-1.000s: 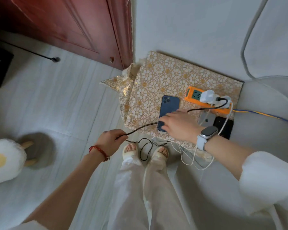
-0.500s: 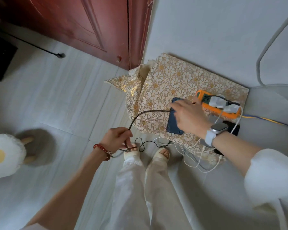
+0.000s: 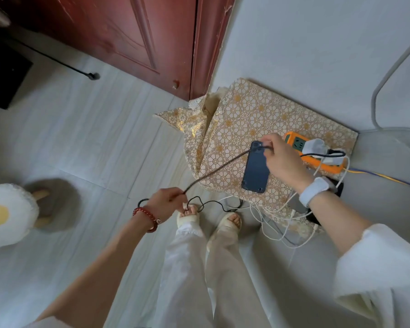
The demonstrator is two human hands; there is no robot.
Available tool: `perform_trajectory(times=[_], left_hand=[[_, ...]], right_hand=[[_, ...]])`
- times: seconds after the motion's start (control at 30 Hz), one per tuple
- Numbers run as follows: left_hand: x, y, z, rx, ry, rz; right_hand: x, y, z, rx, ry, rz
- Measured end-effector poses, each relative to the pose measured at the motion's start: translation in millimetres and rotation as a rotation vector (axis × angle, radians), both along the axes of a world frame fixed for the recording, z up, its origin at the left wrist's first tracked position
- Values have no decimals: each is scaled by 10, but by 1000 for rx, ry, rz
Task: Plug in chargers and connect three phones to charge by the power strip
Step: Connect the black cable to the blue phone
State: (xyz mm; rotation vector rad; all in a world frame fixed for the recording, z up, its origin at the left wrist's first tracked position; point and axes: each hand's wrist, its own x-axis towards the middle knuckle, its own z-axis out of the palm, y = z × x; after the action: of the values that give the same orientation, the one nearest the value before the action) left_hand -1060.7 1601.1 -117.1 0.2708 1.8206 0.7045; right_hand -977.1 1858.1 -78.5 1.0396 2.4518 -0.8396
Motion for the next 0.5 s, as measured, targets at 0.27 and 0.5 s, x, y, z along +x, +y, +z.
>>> perform_trajectory(times=[0.27, 0.5], left_hand=[[-112, 166, 221, 207, -599, 1099], [-275, 223, 371, 236, -834, 1089]], right_hand=[[201, -914, 87, 148, 531, 458], [287, -1325, -381, -590, -44, 390]])
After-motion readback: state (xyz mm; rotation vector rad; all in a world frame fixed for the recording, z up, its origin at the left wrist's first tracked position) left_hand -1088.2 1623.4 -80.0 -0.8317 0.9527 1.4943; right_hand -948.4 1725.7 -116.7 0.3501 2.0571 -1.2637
